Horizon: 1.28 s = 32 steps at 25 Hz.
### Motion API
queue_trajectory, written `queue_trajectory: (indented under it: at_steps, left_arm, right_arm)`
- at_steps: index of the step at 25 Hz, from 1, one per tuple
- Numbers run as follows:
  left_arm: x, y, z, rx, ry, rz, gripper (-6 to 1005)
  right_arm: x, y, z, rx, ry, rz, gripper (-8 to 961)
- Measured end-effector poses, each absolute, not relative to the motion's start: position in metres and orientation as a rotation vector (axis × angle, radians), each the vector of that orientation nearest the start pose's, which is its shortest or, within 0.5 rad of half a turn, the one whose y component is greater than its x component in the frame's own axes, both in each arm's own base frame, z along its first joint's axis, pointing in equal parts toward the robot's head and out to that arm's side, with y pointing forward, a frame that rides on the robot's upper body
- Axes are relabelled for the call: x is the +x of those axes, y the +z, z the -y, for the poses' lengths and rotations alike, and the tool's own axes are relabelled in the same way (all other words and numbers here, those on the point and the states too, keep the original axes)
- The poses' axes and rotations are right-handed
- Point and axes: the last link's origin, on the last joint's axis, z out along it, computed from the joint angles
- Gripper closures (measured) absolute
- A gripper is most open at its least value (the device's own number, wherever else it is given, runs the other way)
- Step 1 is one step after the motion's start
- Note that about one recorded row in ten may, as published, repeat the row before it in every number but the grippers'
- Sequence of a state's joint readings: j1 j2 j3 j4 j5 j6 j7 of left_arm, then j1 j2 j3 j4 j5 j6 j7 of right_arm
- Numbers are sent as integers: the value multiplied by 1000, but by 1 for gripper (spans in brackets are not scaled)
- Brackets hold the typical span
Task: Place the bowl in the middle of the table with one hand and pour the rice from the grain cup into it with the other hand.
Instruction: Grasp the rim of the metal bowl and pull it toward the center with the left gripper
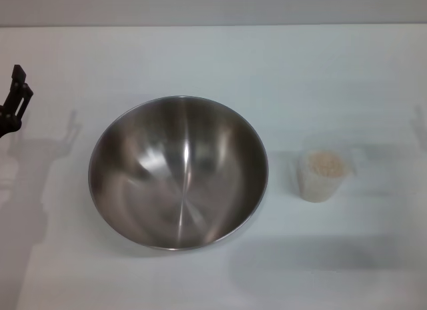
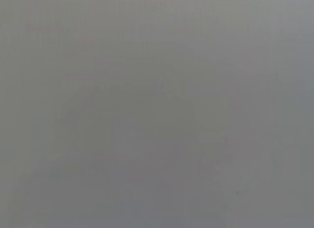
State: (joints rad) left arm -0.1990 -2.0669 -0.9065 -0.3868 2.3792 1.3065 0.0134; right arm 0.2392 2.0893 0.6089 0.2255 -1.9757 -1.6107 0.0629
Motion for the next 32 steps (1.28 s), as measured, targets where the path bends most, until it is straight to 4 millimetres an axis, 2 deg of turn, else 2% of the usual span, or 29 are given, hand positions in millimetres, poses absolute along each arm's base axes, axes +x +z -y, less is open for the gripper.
queue_trajectory:
  at_steps: [10,11,17,20,21,22,25,27,28,31,32]
  left_arm:
    - [-320,-11,-289,-1532,-747,469,131]
    - [-314,-7,-300,-1589,-731,485,131]
    - [-300,9,-320,-1673,-669,495,131]
    - [-288,23,-332,-1712,-595,508,132]
    - [-275,35,-340,-1737,-523,532,132]
    - [-275,35,-340,-1737,-523,532,132]
    - [-254,47,-350,-1779,-414,592,132]
    - [-251,50,-352,-1793,-377,612,132]
    - [-235,58,-359,-1838,-268,648,132]
    - [-218,68,-364,-1878,-162,665,132]
    - [-218,68,-364,-1878,-162,665,132]
  right_arm:
    - [329,15,-254,-1320,866,-357,106]
    - [329,15,-254,-1321,867,-357,106]
    - [328,15,-255,-1322,869,-354,106]
    - [328,15,-255,-1322,868,-354,106]
    - [328,16,-255,-1321,868,-354,106]
    - [328,16,-255,-1321,868,-354,106]
    - [329,16,-256,-1317,867,-354,106]
    - [329,16,-256,-1316,867,-354,106]
    - [329,17,-256,-1316,867,-354,106]
    - [328,17,-257,-1315,869,-353,106]
    - [328,17,-257,-1315,869,-353,106]
